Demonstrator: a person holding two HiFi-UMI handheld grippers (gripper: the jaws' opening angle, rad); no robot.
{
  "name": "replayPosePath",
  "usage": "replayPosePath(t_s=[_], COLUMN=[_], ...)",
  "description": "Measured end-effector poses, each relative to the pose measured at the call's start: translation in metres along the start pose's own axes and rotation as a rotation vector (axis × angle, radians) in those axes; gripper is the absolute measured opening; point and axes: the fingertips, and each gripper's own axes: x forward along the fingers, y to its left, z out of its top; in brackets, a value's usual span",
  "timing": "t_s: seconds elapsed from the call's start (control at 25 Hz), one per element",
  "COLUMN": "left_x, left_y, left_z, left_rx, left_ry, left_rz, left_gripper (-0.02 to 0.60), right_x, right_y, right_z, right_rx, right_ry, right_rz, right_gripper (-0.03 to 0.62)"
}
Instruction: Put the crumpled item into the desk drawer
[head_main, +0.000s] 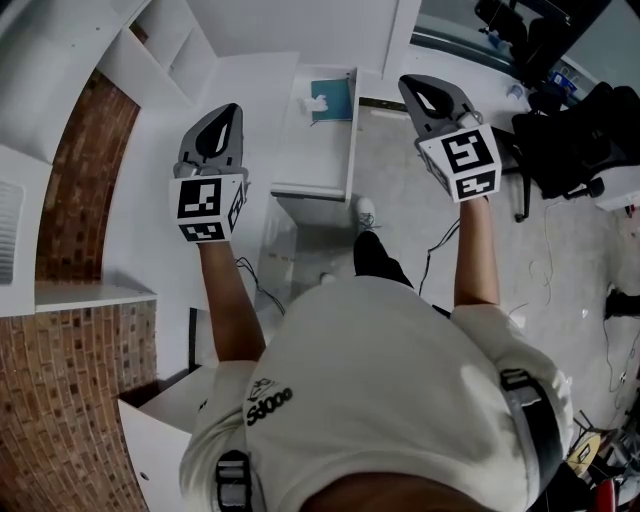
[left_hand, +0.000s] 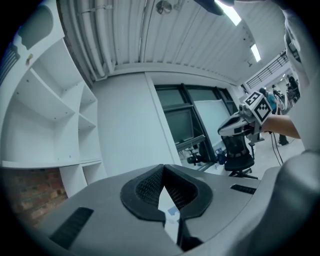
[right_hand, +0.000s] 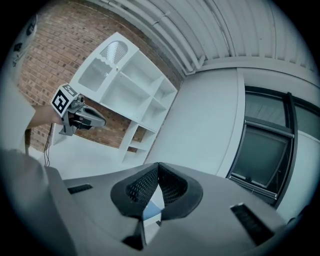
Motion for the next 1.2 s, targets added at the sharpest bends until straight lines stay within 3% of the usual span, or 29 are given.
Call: replayPosePath(t_s=[0.4, 1.2], left_x=[-0.010, 0.011], left_y=[-0.001, 0.001], left_z=[0.012, -0.015], left_rx=[0.025, 0.005], left_ry=[-0.032, 0.022], left_rz=[-0.004, -0.014], left_gripper=[0.017, 0.017], right_x=[-0.001, 0.022], right_y=[0.010, 0.005], right_z=[0.000, -0.018], right_rx=[-0.012, 0.007], right_ry=[0.006, 0.034], right_rz=[0.010, 0.023], right_gripper=[0.006, 0.006])
